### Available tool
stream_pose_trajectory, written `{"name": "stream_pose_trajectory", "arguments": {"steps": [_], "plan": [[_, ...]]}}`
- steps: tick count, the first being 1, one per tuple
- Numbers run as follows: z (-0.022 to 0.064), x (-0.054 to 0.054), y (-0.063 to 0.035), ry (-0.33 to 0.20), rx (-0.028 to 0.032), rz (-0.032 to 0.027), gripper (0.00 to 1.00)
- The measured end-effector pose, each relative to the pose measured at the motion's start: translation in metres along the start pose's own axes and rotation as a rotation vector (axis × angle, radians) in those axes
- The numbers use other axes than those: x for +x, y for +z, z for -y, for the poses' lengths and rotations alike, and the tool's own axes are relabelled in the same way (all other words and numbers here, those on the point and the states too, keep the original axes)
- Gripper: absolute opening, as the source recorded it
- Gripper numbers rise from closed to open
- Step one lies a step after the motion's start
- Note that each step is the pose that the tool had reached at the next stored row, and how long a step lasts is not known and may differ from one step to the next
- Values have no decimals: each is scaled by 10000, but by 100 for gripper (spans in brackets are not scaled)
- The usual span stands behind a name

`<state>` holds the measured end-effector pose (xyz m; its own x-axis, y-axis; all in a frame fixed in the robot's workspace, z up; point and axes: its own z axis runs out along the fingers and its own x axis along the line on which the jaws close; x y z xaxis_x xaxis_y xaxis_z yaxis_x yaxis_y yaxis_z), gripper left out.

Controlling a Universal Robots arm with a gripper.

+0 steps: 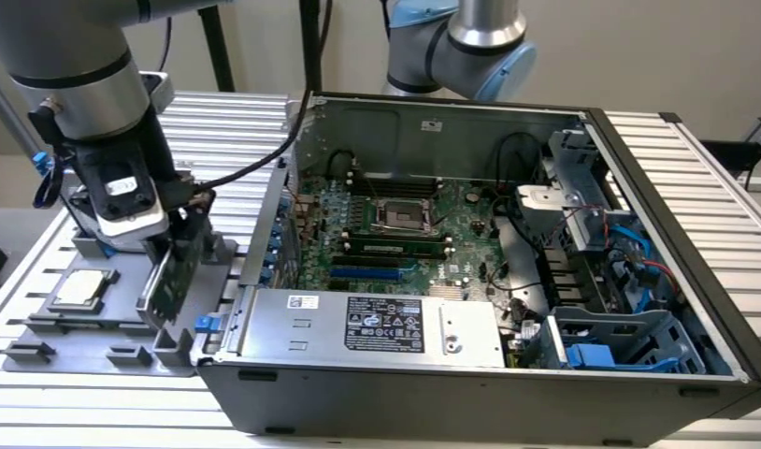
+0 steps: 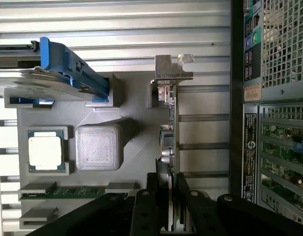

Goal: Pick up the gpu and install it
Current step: 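Pick up the gpu and move the gpu toward the slot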

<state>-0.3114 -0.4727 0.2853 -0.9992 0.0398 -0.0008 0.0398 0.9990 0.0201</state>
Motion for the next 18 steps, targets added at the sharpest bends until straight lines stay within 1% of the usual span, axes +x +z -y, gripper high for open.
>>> {"name": "stream_pose_trajectory", "arguments": {"steps": [6,11,14,18], "plan": [[-6,-13,-271,0,-1,0,27],[-12,-51,-498,-1,-1,0,27],[-17,-105,-633,-1,0,-3,27],[-25,-211,-815,0,-1,-7,27]]}}
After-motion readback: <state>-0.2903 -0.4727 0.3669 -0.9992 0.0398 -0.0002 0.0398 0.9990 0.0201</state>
